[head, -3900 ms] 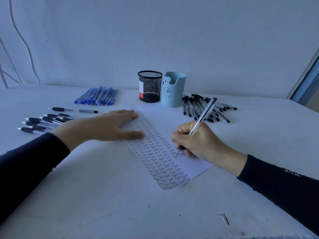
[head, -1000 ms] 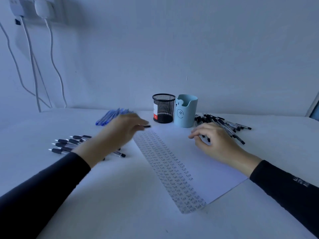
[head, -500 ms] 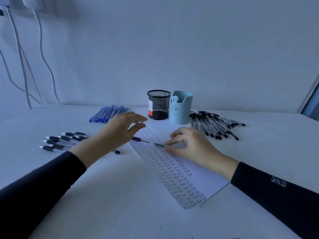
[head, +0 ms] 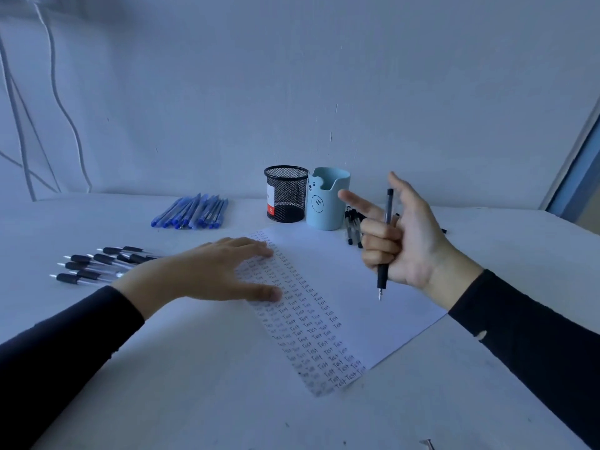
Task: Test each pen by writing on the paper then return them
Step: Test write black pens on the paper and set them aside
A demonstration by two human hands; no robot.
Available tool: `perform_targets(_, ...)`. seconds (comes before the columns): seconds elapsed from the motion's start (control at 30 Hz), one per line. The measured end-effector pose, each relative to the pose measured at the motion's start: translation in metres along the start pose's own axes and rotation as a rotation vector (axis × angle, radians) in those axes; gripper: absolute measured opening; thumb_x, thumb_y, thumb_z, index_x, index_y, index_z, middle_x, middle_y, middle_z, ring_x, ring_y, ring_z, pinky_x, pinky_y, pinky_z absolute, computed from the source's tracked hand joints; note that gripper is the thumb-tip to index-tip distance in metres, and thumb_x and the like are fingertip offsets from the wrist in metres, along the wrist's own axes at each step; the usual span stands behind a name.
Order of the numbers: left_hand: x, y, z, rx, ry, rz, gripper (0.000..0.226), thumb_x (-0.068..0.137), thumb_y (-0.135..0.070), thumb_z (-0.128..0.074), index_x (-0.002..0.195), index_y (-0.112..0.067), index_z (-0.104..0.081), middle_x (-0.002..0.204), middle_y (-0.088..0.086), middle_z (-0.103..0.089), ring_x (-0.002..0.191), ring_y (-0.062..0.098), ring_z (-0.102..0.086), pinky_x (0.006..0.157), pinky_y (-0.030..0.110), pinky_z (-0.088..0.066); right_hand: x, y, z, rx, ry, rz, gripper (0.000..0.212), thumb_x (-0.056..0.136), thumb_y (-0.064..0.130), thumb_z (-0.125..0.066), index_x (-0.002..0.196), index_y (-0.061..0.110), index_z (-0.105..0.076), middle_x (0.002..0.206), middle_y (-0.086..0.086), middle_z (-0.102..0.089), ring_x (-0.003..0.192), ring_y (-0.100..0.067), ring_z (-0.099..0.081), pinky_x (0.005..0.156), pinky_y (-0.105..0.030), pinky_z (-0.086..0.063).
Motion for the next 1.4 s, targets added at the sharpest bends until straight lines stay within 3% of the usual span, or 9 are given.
perform_targets(0.13,0.0,0.004,-0.001,-0.042,0.035,0.023,0.102,0.053,-0.099,-0.044,0.142,-0.053,-0.03,0.153,-0.027,-0.023,0.142,0.006,-0.021,0.117,0.038,-0.017,0.0,-0.006,0.004,0.107,-0.033,-0.022,0.053,0.09,0.047,-0.034,0.087,0.011,-0.073,0.04,0.008,-0.016,0.039,-0.009,-0.002,0.033,-0.016,-0.01)
perform_targets(0.27,-0.001,0.004,0.0,-0.059,0.041,0.031,0.101,0.054,-0.097,-0.046,0.142,-0.052,-0.03,0.152,-0.026,-0.024,0.142,0.007,-0.02,0.118,0.04,-0.017,0.001,0.0,0.005,0.014,-0.074,0.034,0.037,0.087,0.043,-0.052,0.101,0.012,-0.067,0.047,0.008,-0.025,0.029,-0.004,-0.014,0.03,-0.016,-0.011)
perform_targets(0.37,-0.002,0.004,0.0,-0.064,0.043,0.044,0.103,0.051,-0.098,-0.045,0.142,-0.053,-0.03,0.153,-0.025,-0.024,0.142,0.008,-0.02,0.118,0.041,-0.017,0.0,0.002,0.001,-0.029,-0.056,0.089,0.028,0.098,0.017,-0.04,0.116,0.01,-0.061,0.049,0.006,-0.043,0.032,-0.004,-0.034,0.033,-0.015,-0.028)
perform_targets(0.43,-0.002,0.003,0.0,-0.076,0.049,0.046,0.103,0.052,-0.097,-0.046,0.143,-0.052,-0.03,0.153,-0.024,-0.023,0.142,0.008,-0.019,0.118,0.04,-0.016,-0.002,-0.007,-0.004,-0.104,0.007,0.012,0.04,0.1,0.025,-0.032,0.122,0.006,-0.06,0.06,-0.008,-0.061,0.045,-0.018,-0.058,0.043,-0.023,-0.047)
perform_targets(0.57,-0.002,0.002,-0.001,-0.088,0.053,0.043,0.103,0.051,-0.096,-0.046,0.143,-0.052,-0.03,0.154,-0.024,-0.022,0.143,0.007,-0.018,0.117,0.038,-0.016,-0.011,-0.032,-0.002,-0.487,0.051,-0.118,0.057,0.102,0.046,-0.024,0.118,0.007,-0.063,0.054,-0.009,-0.054,0.042,-0.019,-0.046,0.043,-0.023,-0.038)
perform_targets(0.73,-0.002,0.003,-0.003,-0.09,0.056,0.046,0.106,0.049,-0.098,-0.046,0.143,-0.052,-0.029,0.155,-0.023,-0.021,0.144,0.009,-0.017,0.118,0.041,-0.015,-0.024,-0.049,-0.006,-0.614,0.179,-0.078,0.034,0.09,0.016,-0.051,0.119,0.005,-0.063,0.102,-0.018,-0.072,0.079,-0.018,-0.065,0.066,-0.025,-0.055)
perform_targets(0.83,0.0,0.005,-0.003,-0.09,0.055,0.048,0.106,0.049,-0.099,-0.045,0.143,-0.052,-0.029,0.155,-0.023,-0.021,0.144,0.009,-0.017,0.119,0.042,-0.015,-0.032,-0.044,-0.011,-0.819,0.138,0.059,0.007,0.083,0.019,-0.071,0.085,0.013,-0.071,0.075,-0.005,-0.07,0.058,-0.01,-0.049,0.05,-0.016,-0.04)
perform_targets(0.97,0.001,0.007,-0.004,-0.087,0.041,0.036,0.106,0.049,-0.099,-0.046,0.143,-0.052,-0.03,0.154,-0.023,-0.023,0.144,0.008,-0.019,0.12,0.043,-0.017,-0.037,-0.038,-0.013,-0.948,0.002,0.297,0.04,0.085,0.025,-0.074,0.055,0.016,-0.049,0.052,-0.002,-0.051,0.046,-0.012,-0.042,0.047,-0.018,-0.034)
perform_targets(1.4,0.002,0.007,-0.004,-0.087,0.046,0.042,0.107,0.048,-0.099,-0.045,0.143,-0.052,-0.03,0.155,-0.022,-0.023,0.144,0.01,-0.019,0.119,0.042,-0.017,-0.036,-0.047,-0.009,-0.985,-0.118,0.305,0.045,0.087,0.011,-0.068,0.052,0.016,-0.04,0.048,-0.001,-0.045,0.042,-0.013,-0.054,0.043,-0.02,-0.041)
Point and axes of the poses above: each hand's wrist, its own x-axis towards the middle knuckle, its own z-axis out of the back of the hand, y = z × x, the point moved 8 cm from there along x, towards the middle knuckle
